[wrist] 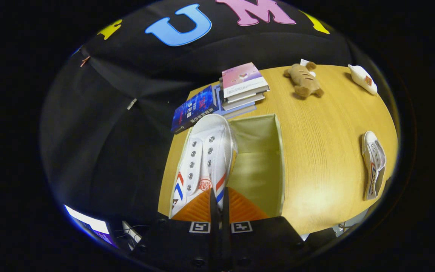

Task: Open the storage box then place both shoes into the box .Put the left shoe in first, then the right shoe, with the right side of both shoes facing outward in a uniform manner.

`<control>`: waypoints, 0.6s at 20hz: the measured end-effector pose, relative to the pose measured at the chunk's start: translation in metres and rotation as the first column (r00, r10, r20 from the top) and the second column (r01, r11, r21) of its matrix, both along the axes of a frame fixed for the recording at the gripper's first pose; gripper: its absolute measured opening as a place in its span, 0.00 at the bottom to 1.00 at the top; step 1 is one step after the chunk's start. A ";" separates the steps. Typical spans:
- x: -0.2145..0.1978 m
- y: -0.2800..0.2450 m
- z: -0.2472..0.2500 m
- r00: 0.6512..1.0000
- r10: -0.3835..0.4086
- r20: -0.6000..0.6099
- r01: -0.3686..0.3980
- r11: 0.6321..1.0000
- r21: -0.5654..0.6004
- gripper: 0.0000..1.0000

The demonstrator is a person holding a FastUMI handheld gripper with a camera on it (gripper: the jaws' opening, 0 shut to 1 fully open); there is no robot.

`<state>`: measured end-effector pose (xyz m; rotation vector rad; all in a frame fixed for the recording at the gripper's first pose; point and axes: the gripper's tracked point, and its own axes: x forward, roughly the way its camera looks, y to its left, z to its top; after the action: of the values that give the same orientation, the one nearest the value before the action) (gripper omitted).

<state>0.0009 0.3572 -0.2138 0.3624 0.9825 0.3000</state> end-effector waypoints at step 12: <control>-0.001 0.019 0.012 0.991 0.123 0.052 -0.126 0.991 0.051 0.99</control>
<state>-0.0005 0.3766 -0.2017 0.3418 0.9524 0.4472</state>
